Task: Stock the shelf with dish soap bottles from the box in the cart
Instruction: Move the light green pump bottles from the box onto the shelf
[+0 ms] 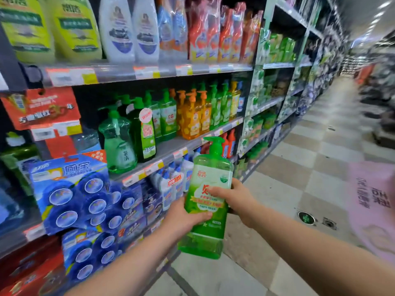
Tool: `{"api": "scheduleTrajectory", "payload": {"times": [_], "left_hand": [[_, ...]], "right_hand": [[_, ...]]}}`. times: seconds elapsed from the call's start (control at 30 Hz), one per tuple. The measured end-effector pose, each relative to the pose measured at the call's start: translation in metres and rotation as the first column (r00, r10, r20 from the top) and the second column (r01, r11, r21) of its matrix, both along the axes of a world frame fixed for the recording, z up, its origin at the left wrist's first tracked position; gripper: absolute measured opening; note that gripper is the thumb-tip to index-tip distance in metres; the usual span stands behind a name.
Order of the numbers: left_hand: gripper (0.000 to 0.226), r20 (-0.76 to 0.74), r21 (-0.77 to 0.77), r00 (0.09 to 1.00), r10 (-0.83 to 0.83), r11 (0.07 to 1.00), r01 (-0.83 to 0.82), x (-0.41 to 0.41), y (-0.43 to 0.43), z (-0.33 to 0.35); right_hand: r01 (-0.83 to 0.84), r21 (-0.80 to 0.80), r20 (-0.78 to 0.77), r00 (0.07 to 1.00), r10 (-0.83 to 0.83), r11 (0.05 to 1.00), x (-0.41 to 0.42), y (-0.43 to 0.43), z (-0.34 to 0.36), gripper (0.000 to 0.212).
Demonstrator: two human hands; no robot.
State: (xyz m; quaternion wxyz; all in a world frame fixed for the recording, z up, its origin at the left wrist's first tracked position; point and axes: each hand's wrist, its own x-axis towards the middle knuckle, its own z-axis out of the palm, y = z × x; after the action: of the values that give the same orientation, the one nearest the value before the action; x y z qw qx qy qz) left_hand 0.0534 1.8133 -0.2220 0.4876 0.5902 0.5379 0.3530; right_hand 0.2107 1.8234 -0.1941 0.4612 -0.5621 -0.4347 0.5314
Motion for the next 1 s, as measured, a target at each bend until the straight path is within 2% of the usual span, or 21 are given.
{"api": "scheduleTrajectory", "payload": {"times": [0.13,0.33,0.67,0.83,1.0], "left_hand": [[0.031,-0.035,-0.004,0.999,-0.001,1.000,0.000,0.014,0.044,-0.004],[0.030,-0.055,0.021,0.998,0.031,0.999,-0.030,0.039,0.107,-0.007],[0.032,-0.018,-0.025,0.960,0.280,0.960,-0.280,0.109,0.215,-0.005],[0.032,0.025,-0.043,0.906,0.422,0.906,-0.420,0.132,0.252,-0.002],[0.034,-0.018,-0.020,0.835,0.550,0.835,-0.550,0.117,0.274,0.001]], "right_hand": [[0.038,-0.039,0.014,0.999,-0.037,0.999,0.012,0.042,-0.002,0.036],[-0.005,-0.031,0.035,0.999,0.006,0.999,0.038,0.115,-0.010,0.037],[-0.260,0.010,0.053,0.964,0.259,0.966,0.101,0.268,-0.015,0.043],[-0.425,0.015,0.113,0.900,0.421,0.905,0.112,0.331,-0.007,0.048],[-0.564,0.046,0.112,0.823,0.557,0.824,0.082,0.364,0.002,0.046]]}}
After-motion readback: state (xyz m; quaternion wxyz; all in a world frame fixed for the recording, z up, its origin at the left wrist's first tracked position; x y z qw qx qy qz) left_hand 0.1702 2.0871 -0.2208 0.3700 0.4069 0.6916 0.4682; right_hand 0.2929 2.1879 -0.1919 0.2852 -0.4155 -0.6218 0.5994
